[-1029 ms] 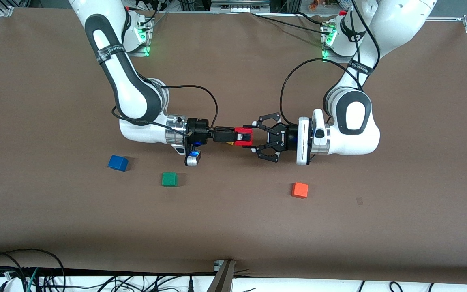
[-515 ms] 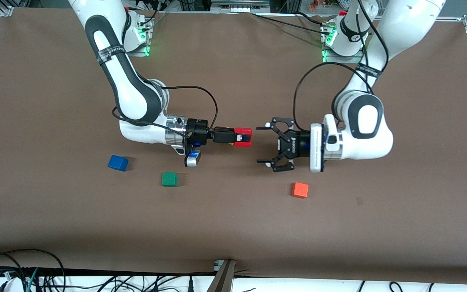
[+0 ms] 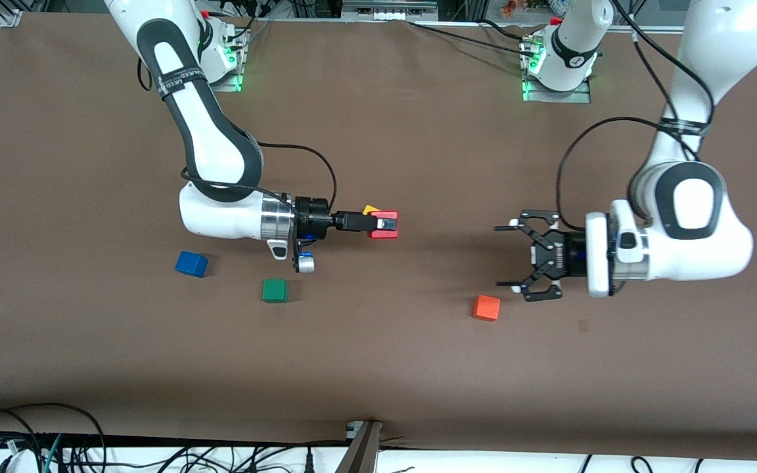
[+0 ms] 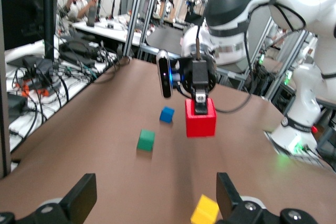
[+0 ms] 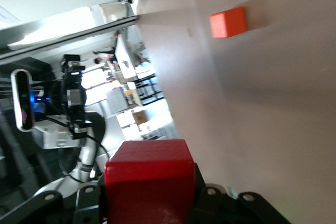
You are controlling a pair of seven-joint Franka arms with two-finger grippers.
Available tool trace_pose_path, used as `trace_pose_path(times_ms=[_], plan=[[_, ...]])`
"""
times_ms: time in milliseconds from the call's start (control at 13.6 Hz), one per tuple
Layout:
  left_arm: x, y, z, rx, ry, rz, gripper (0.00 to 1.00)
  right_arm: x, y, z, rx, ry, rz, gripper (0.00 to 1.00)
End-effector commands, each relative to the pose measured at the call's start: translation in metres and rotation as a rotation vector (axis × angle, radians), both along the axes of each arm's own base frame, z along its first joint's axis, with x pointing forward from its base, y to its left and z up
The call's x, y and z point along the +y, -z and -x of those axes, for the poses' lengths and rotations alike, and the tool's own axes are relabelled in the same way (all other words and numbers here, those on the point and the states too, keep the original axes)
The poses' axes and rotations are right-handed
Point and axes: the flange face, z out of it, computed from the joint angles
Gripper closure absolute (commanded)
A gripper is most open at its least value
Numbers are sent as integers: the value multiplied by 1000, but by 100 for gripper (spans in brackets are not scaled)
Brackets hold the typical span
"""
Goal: Pass red block to right arm, stack on blue
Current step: 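Carry the red cube with the right gripper while the left gripper withdraws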
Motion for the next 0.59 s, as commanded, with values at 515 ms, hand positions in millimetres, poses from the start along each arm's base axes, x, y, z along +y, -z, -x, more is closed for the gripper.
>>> trace_pose_path(times_ms=[515], plan=[[121, -75, 8, 262, 31, -520, 0, -56, 49, -21, -186, -214, 632, 100]])
